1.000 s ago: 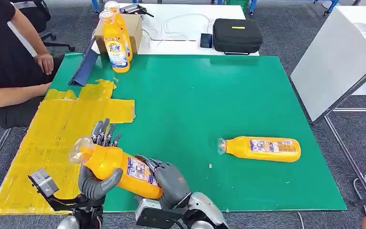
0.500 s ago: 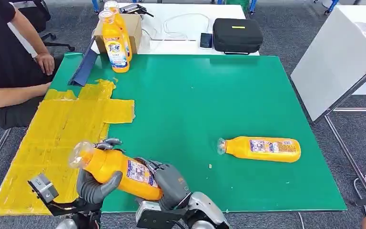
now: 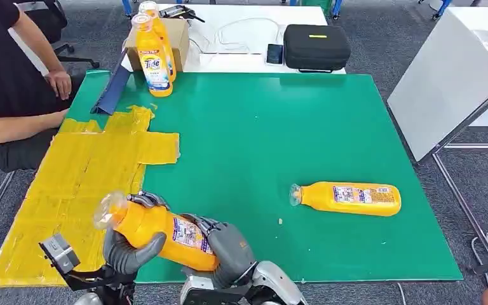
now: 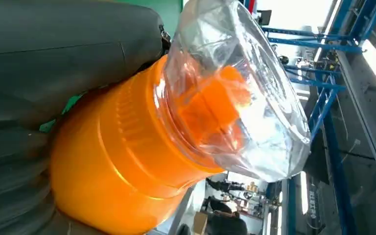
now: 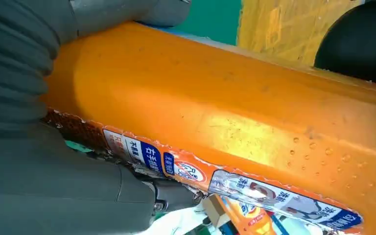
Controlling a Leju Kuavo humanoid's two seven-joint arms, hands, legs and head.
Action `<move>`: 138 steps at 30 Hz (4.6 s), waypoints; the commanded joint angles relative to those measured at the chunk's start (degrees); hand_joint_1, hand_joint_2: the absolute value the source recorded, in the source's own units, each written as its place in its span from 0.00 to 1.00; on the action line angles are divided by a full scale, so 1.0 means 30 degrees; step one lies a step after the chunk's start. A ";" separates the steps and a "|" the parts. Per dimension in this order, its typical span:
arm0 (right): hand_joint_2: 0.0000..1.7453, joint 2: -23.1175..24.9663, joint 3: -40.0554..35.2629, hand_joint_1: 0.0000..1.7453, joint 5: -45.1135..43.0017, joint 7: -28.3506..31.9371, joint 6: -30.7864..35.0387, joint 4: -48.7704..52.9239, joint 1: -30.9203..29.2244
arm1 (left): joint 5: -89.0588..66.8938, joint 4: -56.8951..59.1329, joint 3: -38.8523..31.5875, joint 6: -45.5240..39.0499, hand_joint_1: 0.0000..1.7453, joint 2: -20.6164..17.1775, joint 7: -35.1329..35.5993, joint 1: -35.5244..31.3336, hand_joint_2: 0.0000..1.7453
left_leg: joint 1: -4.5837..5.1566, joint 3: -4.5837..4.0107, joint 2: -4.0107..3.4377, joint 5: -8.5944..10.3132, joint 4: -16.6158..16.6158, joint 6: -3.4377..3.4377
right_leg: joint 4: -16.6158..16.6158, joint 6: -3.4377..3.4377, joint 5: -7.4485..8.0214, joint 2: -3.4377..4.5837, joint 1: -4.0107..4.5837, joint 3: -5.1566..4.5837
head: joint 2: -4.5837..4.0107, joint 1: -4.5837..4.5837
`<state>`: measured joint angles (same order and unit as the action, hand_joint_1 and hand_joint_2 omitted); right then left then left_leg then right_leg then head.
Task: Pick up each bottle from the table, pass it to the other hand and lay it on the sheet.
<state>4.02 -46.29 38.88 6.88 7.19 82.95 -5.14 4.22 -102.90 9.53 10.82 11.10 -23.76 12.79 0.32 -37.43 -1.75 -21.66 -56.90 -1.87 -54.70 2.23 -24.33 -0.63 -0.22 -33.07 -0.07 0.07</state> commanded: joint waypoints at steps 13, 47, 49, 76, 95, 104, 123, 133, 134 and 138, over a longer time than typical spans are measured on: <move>0.00 -0.2480 0.6389 0.00 0.1956 -0.1045 0.0285 0.5345 0.1900 | -0.7966 -0.1868 -0.4047 -0.4840 1.00 0.0259 -0.3109 0.0300 1.00 | -0.0001 0.0038 0.0073 -0.0018 -0.0006 0.0026 | -0.0005 -0.0009 -0.0023 -0.0026 -0.0010 0.0049 | 0.0000 0.0000; 1.00 -0.7006 1.0088 0.00 -0.0062 -0.1278 -0.2603 0.6487 0.1970 | -3.0336 1.0575 0.1798 -1.1789 0.24 -0.5664 0.6148 -0.3592 0.00 | 0.0022 0.0066 0.0067 0.0019 0.0013 -0.0009 | 0.0009 0.0021 0.0026 -0.0054 -0.0020 0.0252 | 0.0000 0.0007; 1.00 -0.7036 1.0094 0.00 0.0072 -0.1383 -0.2618 0.6449 0.2046 | -3.0718 1.1032 0.1862 -1.1449 0.00 -0.5720 0.6734 -0.3694 0.00 | 0.0023 0.0079 0.0073 0.0016 0.0015 -0.0002 | 0.0007 0.0016 0.0021 -0.0060 -0.0024 0.0265 | 0.0000 0.0007; 1.00 -0.8045 1.3269 0.00 0.3488 -0.2649 -0.3092 0.1865 0.3035 | -1.0437 0.2855 -0.6916 -0.4219 0.00 -0.0874 -0.2978 -0.0993 0.00 | 0.0021 0.0077 0.0105 -0.0033 -0.0048 0.0004 | -0.0019 0.0041 -0.0013 -0.0056 -0.0032 0.0297 | 0.0000 0.0015; 1.00 -0.7945 1.4696 0.00 0.5692 -0.2502 -0.2705 -0.0148 0.1758 | -1.0102 0.3329 -0.6629 -0.3785 0.00 -0.1012 -0.3175 -0.1194 0.00 | 0.0031 0.0039 0.0108 0.0025 0.0000 -0.0025 | 0.0017 0.0041 0.0036 -0.0096 -0.0033 0.0259 | 0.0000 0.0007; 1.00 -0.8243 1.5860 0.00 0.4998 -0.2037 -0.3143 -0.2845 0.0038 | -0.8737 0.3399 -0.6438 -0.2948 0.00 -0.1204 -0.3464 -0.1535 0.00 | 0.0035 0.0087 0.0119 0.0012 -0.0006 -0.0014 | 0.0011 0.0036 0.0022 -0.0085 -0.0044 0.0300 | 0.0000 0.0007; 1.00 -0.8613 1.4657 0.00 0.5075 -0.2257 -0.3941 -0.5570 -0.2118 | -0.6855 0.2585 -0.6944 -0.2513 0.00 -0.1418 -0.3608 -0.1797 0.00 | 0.0041 0.0061 0.0090 0.0018 -0.0012 -0.0022 | 0.0000 0.0039 0.0033 -0.0063 -0.0051 0.0271 | 0.0000 0.0014; 1.00 -0.7882 1.0094 0.00 0.6013 -0.1649 -0.5011 -1.2508 -0.7504 | -0.5706 0.3578 -0.7179 -0.1503 0.00 -0.1740 -0.3395 -0.3093 0.00 | 0.0037 0.0054 0.0038 0.0062 0.0005 -0.0054 | 0.0015 0.0064 0.0086 -0.0034 -0.0042 0.0259 | 0.0000 0.0007; 1.00 -0.7971 0.9371 0.00 0.6170 -0.1404 -0.5345 -1.3030 -0.7856 | -0.5655 0.3751 -0.7129 -0.1505 0.00 -0.1787 -0.3417 -0.3275 0.00 | 0.0035 0.0088 0.0036 0.0049 0.0002 -0.0034 | 0.0007 0.0053 0.0078 -0.0010 -0.0044 0.0289 | 0.0000 0.0007; 1.00 -0.7740 0.7638 0.78 0.6298 -0.0843 -0.5592 -1.4374 -0.8457 | -0.5399 0.4230 -0.7158 -0.1522 0.00 -0.1884 -0.3445 -0.3668 0.00 | 0.0038 0.0080 0.0062 0.0075 0.0012 -0.0052 | 0.0012 0.0073 0.0085 -0.0045 -0.0045 0.0296 | 0.0000 0.0007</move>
<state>-21.90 -9.93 57.13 2.55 -8.24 55.77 -21.60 -12.83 -95.60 -10.73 6.10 7.10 -34.16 5.46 0.48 -37.44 -1.44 -21.37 -56.92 -2.17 -54.73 2.53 -24.09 -1.02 -0.36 -32.37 -0.07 0.09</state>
